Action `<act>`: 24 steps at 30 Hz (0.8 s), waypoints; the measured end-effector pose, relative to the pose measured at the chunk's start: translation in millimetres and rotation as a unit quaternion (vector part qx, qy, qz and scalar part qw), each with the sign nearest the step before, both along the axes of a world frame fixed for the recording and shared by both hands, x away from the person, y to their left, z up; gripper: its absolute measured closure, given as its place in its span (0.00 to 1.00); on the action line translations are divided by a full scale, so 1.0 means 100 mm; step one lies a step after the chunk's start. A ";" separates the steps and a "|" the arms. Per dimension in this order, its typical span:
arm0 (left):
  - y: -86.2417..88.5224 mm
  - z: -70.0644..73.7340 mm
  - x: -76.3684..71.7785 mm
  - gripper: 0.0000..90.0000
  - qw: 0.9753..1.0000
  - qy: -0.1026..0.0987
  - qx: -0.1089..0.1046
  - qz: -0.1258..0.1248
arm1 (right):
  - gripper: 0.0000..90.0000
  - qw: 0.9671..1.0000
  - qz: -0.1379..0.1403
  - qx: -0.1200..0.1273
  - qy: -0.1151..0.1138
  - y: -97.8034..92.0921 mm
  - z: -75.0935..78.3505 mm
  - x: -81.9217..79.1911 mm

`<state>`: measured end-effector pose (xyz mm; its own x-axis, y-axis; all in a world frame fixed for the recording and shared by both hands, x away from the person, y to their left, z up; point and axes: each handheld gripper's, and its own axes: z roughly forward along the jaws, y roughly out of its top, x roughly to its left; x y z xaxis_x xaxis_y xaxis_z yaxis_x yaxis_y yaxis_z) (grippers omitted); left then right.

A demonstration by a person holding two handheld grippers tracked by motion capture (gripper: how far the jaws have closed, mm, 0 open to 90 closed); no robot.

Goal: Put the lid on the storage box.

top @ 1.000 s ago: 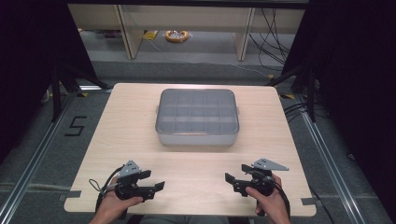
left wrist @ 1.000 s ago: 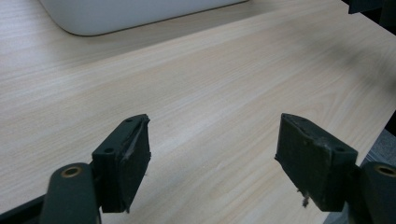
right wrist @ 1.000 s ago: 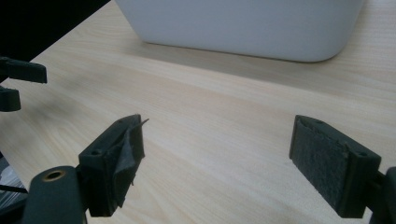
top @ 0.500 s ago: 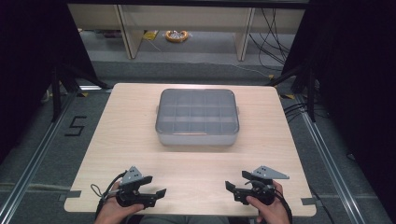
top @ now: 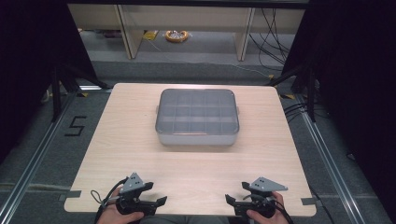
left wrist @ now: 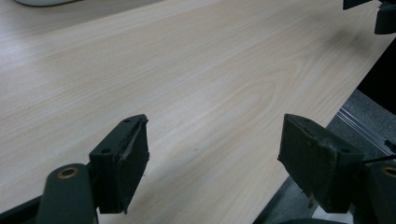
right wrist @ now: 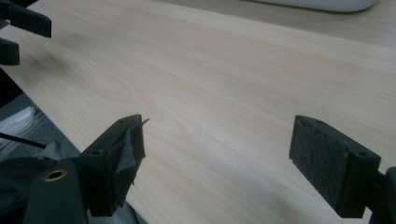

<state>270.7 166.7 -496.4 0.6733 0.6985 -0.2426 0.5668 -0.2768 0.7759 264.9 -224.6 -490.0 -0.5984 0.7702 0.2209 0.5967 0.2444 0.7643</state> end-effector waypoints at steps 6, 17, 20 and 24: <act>-0.03 0.00 -0.09 0.26 1.000 0.003 -0.001 0.000 | 0.21 1.000 0.018 -0.015 -0.003 0.00 -0.04 -0.08; -0.02 0.00 -0.18 0.26 1.000 0.006 0.001 -0.012 | 0.21 0.999 0.034 -0.019 0.013 -0.01 -0.07 -0.17; -0.01 0.00 -0.18 0.26 1.000 0.007 -0.002 -0.011 | 0.21 0.999 0.017 -0.023 0.014 -0.01 -0.06 -0.20; -0.02 0.00 -0.19 0.26 1.000 0.012 -0.005 -0.003 | 0.21 1.000 0.021 -0.019 0.013 -0.02 -0.07 -0.20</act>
